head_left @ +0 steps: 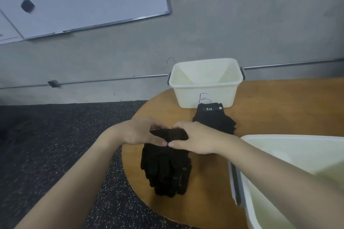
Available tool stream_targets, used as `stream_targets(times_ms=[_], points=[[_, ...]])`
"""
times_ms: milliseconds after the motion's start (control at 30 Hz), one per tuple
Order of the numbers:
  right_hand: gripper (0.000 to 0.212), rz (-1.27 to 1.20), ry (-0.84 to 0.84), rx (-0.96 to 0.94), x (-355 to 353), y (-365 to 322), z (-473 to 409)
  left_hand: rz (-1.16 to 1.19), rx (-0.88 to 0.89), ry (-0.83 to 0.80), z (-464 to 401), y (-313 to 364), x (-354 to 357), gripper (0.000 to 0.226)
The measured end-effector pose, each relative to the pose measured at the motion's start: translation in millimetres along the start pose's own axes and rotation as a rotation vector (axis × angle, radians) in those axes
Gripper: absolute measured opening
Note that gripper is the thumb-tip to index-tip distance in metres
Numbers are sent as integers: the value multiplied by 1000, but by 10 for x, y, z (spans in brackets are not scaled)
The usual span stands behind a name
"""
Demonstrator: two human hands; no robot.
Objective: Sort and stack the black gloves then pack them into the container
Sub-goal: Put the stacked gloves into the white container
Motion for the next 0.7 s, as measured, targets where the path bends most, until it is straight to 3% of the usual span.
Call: stream_targets(times_ms=[133,300,433,700], points=[[39,-24,8,-25,-4,-32,0,-68,9,13,10,86,21,43],[45,-55,-5,-14,5,1,-12,-52,29,-22,-21,126,77,23],[29,-94,-55,2,32,-24,-8,-20,34,-62,47,177,117,29],[30,-80,-31,5,22,-313,258,66,28,6,399,221,171,42]])
Point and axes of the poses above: each hand's wrist, its own z-axis away from the middle knuckle, its own x-axis out of the palm, y = z × x, the point moved 10 cm from there along -z, towards the middle knuckle, and after that the axes turned 14 degrees about -y, right-handed, at the moved point
